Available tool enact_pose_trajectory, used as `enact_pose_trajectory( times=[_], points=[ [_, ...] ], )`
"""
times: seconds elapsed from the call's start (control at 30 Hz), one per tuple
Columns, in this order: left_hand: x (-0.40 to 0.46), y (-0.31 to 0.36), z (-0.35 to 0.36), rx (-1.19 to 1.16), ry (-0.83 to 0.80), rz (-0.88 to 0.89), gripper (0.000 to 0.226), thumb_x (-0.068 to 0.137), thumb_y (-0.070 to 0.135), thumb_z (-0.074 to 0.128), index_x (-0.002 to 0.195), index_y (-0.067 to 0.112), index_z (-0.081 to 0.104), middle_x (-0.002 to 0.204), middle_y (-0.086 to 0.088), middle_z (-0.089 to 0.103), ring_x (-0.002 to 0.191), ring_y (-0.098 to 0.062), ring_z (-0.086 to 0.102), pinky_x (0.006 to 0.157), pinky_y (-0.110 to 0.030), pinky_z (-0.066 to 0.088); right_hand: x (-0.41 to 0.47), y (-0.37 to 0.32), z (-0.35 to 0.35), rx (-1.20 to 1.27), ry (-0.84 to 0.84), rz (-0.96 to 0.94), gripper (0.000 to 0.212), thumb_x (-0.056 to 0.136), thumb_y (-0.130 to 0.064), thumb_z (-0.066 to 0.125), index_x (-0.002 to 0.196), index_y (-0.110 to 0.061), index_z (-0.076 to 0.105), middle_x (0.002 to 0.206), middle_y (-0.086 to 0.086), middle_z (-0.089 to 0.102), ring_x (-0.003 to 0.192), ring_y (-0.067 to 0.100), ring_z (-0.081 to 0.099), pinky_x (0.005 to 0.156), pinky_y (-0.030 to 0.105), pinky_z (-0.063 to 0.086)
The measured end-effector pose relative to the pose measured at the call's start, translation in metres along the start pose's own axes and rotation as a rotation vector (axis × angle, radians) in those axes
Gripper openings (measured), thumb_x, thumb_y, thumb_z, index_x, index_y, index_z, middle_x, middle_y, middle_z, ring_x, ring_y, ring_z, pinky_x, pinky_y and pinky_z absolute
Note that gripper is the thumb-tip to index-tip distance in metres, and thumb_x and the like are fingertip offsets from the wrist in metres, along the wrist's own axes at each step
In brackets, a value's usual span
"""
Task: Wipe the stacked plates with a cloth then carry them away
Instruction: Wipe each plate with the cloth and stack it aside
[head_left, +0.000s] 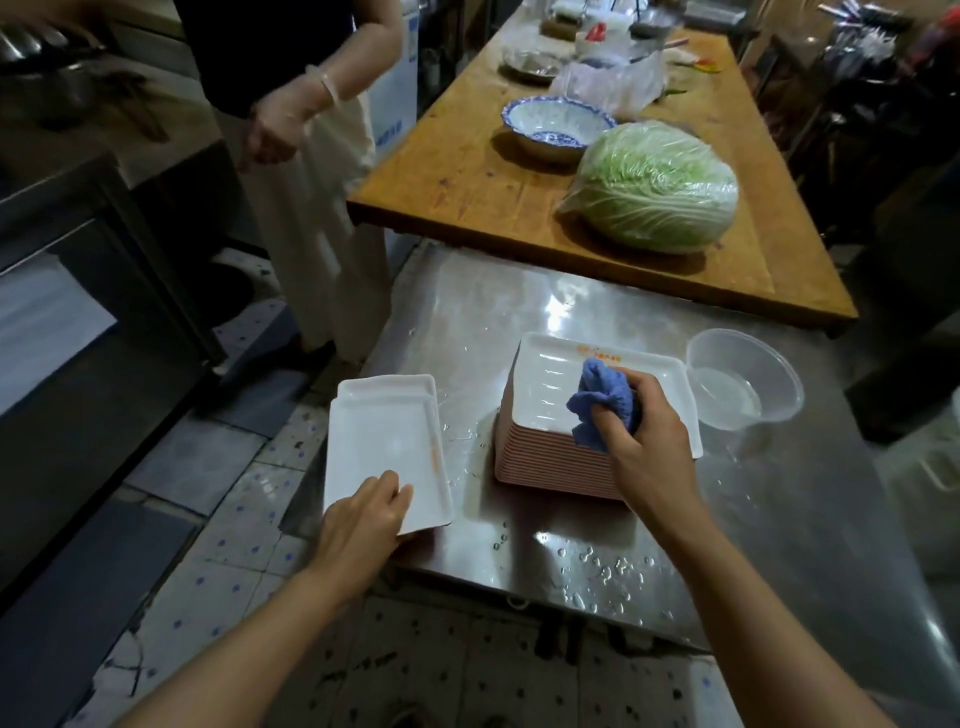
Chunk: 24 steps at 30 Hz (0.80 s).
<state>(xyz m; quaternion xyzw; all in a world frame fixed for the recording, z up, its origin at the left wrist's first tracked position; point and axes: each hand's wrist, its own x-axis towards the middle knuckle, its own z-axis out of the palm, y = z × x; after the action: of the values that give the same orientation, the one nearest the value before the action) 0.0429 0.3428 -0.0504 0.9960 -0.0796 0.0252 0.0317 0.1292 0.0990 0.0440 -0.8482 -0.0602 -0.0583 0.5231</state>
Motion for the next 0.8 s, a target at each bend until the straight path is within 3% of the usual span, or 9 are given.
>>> enact_pose_trajectory(
  times=[0.1,0.33,0.5,0.63,0.73,0.8],
  points=[
    [0.002,-0.008,0.009,-0.019,-0.072,-0.008,0.057,0.036,0.026,0.097,0.081,0.004,0.07,0.071,-0.009,0.059,0.056,-0.025,0.058,0.03,-0.026,0.04,0.0,0.004,-0.003,-0.01,0.024,0.018,0.018,0.092,-0.022,0.058,0.109,-0.028,0.054,0.095,-0.011,0.064,0.081,-0.003,0.062,0.067,0.007,0.045],
    [0.014,-0.019,0.02,-0.039,-0.109,-0.005,0.07,0.034,0.033,0.096,0.093,0.005,0.072,0.073,-0.009,0.058,0.057,-0.024,0.057,0.031,-0.025,0.039,0.002,0.011,-0.007,0.018,0.028,0.045,0.019,0.092,-0.014,0.057,0.11,-0.022,0.056,0.1,0.0,0.064,0.076,-0.004,0.062,0.064,0.007,0.046],
    [0.019,-0.022,0.028,-0.09,-0.19,-0.062,0.071,0.051,0.039,0.091,0.11,0.006,0.067,0.085,-0.012,0.057,0.07,-0.028,0.056,0.041,-0.029,0.044,0.005,0.017,-0.01,0.005,0.035,0.049,0.019,0.092,-0.014,0.058,0.109,-0.024,0.056,0.102,0.003,0.063,0.076,-0.006,0.06,0.062,0.006,0.045],
    [0.032,-0.017,0.026,-0.028,-0.208,-0.14,0.066,0.074,0.07,0.056,0.117,0.021,0.055,0.106,-0.001,0.048,0.095,-0.018,0.048,0.058,-0.027,0.037,0.009,0.017,-0.011,-0.017,0.024,0.051,0.021,0.091,-0.016,0.058,0.11,-0.025,0.056,0.108,0.003,0.059,0.084,0.0,0.061,0.071,0.012,0.05],
    [0.062,0.003,0.006,-0.357,-0.047,-0.365,0.053,0.084,0.063,0.049,0.121,0.025,0.057,0.112,0.003,0.05,0.1,-0.017,0.053,0.069,-0.029,0.04,0.017,0.012,-0.005,-0.039,0.03,-0.008,0.023,0.091,-0.012,0.059,0.113,-0.019,0.058,0.11,0.004,0.054,0.087,-0.001,0.057,0.066,0.001,0.042],
    [0.089,0.02,-0.01,-0.586,0.039,-0.413,0.045,0.087,0.053,0.053,0.121,0.025,0.058,0.109,0.003,0.056,0.093,-0.017,0.056,0.075,-0.029,0.041,0.026,0.007,0.002,-0.096,0.022,-0.057,0.027,0.09,-0.007,0.059,0.116,-0.015,0.059,0.11,0.005,0.052,0.088,0.001,0.054,0.067,-0.003,0.037]
  ],
)
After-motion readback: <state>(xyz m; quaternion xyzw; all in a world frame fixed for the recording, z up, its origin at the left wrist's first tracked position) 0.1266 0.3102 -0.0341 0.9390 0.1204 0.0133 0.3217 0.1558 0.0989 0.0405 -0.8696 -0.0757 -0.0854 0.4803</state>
